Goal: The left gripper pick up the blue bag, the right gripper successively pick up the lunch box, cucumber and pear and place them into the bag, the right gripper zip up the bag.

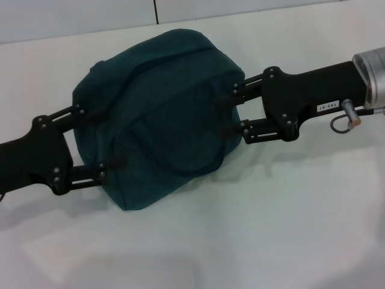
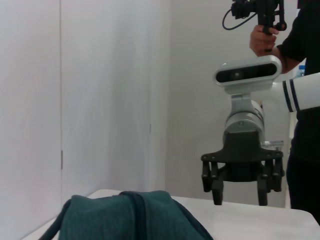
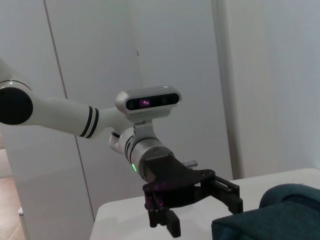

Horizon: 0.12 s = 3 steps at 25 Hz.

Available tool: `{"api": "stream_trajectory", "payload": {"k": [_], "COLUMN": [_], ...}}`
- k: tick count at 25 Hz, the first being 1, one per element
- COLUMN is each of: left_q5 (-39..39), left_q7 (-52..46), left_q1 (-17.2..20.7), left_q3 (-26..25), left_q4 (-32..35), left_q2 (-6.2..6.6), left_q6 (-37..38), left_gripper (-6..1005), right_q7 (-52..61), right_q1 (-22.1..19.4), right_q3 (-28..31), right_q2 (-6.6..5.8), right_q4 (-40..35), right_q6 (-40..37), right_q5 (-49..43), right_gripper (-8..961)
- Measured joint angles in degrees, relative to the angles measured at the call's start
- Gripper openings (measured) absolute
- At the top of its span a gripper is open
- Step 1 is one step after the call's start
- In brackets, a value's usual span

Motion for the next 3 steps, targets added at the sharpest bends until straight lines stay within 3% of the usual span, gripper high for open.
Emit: {"api": "stream_trajectory", "payload": {"k": [3], "left_q5": [0.0], "left_q7": [0.0], "left_q1": [0.1], "left_q3": [-0.5], "left_q4": [0.0], "left_q2": [0.00], "left_q6": [0.0], "left_gripper": [875], "right_q7": [-0.1], "right_q1": [-0.1], "right_q3": [0.0], "right_q2": [0.03], "right_q4": [0.0], "right_q6": [0.1], "right_q5": [0.0], "right_gripper": [457]}}
